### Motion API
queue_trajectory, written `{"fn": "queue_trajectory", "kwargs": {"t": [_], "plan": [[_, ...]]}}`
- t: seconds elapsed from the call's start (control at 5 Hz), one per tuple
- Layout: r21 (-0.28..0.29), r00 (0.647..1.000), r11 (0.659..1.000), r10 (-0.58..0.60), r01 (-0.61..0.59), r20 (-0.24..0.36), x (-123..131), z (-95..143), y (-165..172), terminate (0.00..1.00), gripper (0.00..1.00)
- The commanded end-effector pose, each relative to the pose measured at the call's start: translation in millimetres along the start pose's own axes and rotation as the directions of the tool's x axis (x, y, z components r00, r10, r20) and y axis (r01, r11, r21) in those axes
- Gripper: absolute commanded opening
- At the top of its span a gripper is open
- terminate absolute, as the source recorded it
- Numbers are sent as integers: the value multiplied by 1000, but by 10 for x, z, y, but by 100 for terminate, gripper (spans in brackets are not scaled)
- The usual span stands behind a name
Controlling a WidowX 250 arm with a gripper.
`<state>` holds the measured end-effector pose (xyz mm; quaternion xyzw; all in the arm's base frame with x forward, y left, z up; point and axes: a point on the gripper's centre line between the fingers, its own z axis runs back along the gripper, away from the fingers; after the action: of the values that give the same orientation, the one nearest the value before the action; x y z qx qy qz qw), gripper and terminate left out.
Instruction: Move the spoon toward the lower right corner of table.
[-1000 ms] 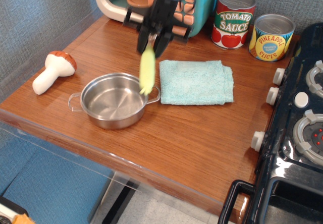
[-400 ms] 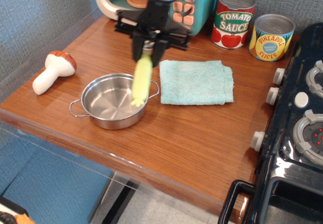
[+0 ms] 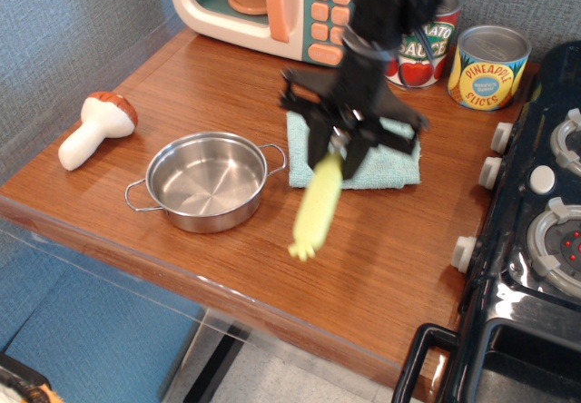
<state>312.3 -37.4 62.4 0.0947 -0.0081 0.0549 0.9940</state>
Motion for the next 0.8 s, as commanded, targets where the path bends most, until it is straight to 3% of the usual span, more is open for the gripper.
{"fn": "queue_trajectory", "kwargs": {"t": [0.0, 0.2, 0.4, 0.6], "plan": [[18, 993, 993, -120, 120, -1, -218, -225, -299, 0, 0], [3, 990, 990, -139, 139, -14, -197, -334, -335, 0, 0], [-36, 987, 987, -159, 159, -7, -185, -324, -335, 0, 100], [-63, 985, 983, -169, 171, 35, -210, -170, -304, 0, 100]]}}
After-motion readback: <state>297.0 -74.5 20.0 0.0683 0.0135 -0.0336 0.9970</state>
